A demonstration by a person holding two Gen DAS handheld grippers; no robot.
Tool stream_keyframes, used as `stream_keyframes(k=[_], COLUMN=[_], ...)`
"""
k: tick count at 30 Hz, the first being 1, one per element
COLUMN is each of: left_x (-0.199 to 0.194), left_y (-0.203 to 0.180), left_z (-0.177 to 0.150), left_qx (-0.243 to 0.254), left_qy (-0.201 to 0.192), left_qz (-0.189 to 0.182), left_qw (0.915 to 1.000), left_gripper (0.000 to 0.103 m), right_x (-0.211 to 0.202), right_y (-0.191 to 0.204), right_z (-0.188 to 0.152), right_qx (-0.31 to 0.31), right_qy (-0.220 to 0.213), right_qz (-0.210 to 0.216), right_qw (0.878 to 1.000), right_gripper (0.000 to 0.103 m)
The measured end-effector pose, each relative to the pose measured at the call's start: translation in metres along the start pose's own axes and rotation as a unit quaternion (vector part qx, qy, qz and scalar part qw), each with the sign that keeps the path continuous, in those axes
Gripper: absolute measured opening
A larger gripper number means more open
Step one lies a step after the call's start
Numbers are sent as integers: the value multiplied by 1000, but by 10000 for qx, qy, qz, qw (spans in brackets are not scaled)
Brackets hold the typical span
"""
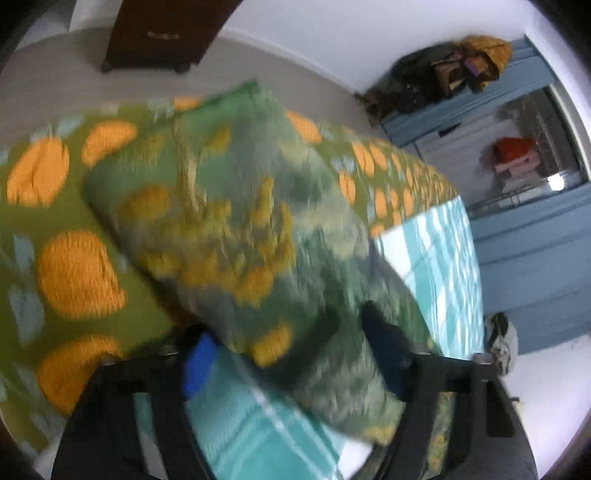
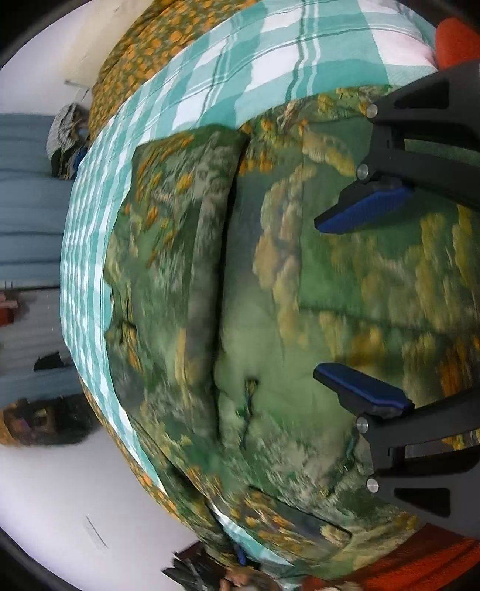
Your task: Fold large clothes
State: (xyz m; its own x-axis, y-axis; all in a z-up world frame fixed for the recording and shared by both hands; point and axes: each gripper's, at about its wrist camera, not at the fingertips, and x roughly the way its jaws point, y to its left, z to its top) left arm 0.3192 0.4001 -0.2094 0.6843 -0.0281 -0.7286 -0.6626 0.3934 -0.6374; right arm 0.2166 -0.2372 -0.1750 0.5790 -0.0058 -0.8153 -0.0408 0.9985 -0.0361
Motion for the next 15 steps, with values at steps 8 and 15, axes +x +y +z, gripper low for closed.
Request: stream_keyframes(k=[8, 15], left_x=[-24, -60], left_y=[-77, -210], left_z=[-9, -128], left_qx=[1925, 5204], left_qy=[-641, -1478], left_qz=[648, 360], left_qw=[9771, 8403], left_gripper=[8, 8], right_x=[-1, -5], right_y=[22, 15], right_z=[-15, -12], right_qx=[-221, 11], right_qy=[69, -91], right_qz=[171, 246], right_qw=[9996, 9997], right_gripper=[74, 74])
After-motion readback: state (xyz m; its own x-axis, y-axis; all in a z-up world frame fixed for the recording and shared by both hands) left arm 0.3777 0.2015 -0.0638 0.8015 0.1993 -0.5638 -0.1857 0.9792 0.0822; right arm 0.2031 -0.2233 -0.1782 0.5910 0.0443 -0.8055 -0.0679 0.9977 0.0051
